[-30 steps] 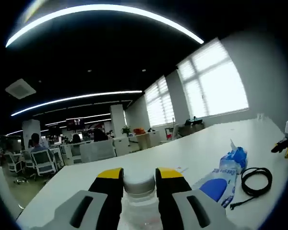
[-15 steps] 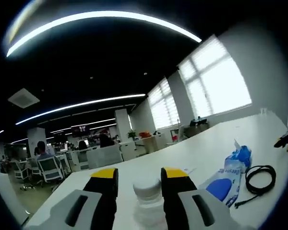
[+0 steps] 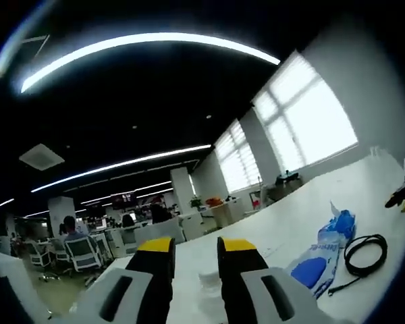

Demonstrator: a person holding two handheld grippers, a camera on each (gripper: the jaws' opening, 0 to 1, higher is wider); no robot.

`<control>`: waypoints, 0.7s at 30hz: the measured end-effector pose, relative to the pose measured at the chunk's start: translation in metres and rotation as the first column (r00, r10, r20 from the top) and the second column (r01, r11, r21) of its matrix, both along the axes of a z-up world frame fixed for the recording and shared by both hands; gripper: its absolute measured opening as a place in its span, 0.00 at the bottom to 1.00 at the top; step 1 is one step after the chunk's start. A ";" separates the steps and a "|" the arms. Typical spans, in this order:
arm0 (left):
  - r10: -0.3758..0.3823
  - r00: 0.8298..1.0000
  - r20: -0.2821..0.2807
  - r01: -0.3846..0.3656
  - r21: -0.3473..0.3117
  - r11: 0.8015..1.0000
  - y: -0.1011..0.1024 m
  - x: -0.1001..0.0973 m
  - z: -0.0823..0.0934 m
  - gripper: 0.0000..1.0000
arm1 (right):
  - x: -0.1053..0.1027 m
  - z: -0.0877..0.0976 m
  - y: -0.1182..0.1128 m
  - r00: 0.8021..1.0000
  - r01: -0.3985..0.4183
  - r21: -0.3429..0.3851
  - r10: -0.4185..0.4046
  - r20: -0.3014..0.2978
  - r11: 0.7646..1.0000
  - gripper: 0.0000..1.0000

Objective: Arrange the tabletop items into an orderly group along one side of the table until the central work area is clear of visible clutter.

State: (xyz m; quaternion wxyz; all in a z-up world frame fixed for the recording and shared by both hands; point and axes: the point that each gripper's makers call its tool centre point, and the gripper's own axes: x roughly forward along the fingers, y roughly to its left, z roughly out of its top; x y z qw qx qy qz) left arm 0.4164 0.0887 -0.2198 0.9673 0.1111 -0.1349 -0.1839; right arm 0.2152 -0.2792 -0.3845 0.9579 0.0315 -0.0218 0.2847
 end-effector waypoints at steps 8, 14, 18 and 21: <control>-0.043 0.999 0.015 0.044 -0.029 0.999 -0.008 -0.026 -0.007 0.24 | 0.000 -0.004 0.001 1.000 -0.003 -0.013 0.003 -0.012 1.000 0.53; -0.069 0.998 0.010 0.069 -0.031 0.997 -0.013 -0.035 -0.020 0.24 | 0.000 -0.004 0.001 1.000 -0.002 -0.018 0.002 -0.013 1.000 0.53; -0.089 0.996 -0.006 0.089 -0.034 0.995 -0.019 -0.037 -0.031 0.24 | -0.001 -0.004 0.001 1.000 -0.001 -0.020 0.001 -0.012 1.000 0.53; -0.060 0.998 -0.021 0.059 -0.037 0.998 -0.014 -0.033 -0.038 0.24 | -0.001 -0.005 0.002 1.000 -0.001 -0.024 0.001 -0.015 1.000 0.53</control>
